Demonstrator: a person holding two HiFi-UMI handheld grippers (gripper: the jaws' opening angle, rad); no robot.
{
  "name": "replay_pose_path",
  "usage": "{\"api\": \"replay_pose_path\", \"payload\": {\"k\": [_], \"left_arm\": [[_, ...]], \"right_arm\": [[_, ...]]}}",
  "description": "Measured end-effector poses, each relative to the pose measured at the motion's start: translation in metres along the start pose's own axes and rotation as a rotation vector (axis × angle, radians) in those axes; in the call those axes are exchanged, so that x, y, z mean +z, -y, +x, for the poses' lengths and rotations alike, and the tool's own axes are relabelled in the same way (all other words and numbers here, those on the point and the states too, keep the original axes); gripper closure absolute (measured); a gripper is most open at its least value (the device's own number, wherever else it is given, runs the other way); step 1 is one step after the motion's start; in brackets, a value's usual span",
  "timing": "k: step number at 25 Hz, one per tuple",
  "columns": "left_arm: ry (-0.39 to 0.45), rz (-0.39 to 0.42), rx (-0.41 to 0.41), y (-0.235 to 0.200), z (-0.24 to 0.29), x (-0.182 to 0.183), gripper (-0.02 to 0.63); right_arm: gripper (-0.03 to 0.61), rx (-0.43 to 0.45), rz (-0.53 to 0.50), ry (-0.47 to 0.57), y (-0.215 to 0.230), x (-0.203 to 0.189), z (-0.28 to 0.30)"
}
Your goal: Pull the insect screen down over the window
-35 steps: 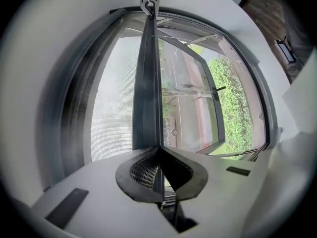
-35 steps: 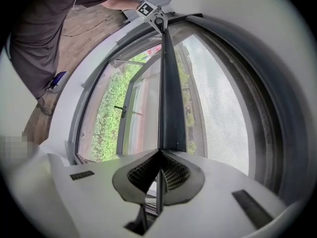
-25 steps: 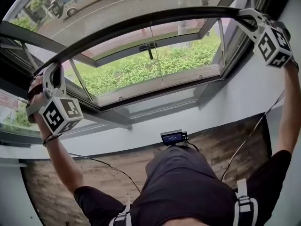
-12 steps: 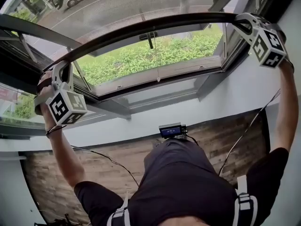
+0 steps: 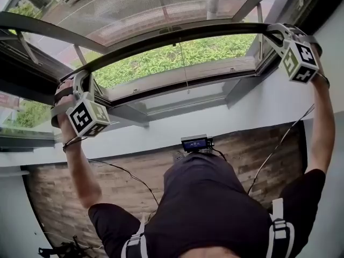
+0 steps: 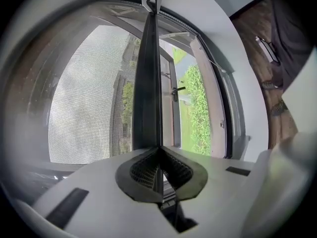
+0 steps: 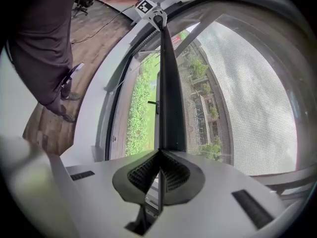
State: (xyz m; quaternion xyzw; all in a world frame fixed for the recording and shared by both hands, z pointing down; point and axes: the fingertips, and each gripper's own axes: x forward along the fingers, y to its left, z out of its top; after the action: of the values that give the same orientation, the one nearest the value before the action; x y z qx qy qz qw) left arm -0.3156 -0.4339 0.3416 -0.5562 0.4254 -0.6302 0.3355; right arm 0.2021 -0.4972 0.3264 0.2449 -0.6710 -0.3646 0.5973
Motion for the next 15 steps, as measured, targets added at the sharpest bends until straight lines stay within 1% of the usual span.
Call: {"api": "replay_pose_path", "payload": {"k": [6,8,12,15], "left_arm": [[-0.006,-0.003,-0.029,0.020,0.009,0.002,0.600],[-0.017,0.004,-0.056,0.033,0.013,0.002,0.600],[-0.019,0.012,-0.120,0.072,0.030,0.003,0.600],[-0.037,0.030,-0.122,0.084,0.038,0.003,0.600]], "right_arm": [[0.565,0.000,0.009,-0.010,-0.016,-0.002,0.013],[0.565,0.011,0.007,-0.018,-0.026,-0.003,0.020],[0.565,0.067,0.002,-0.043,-0.059,-0.005,0.044],[0.565,0.066,0.007,-0.053,-0.072,-0.004,0.054]]}}
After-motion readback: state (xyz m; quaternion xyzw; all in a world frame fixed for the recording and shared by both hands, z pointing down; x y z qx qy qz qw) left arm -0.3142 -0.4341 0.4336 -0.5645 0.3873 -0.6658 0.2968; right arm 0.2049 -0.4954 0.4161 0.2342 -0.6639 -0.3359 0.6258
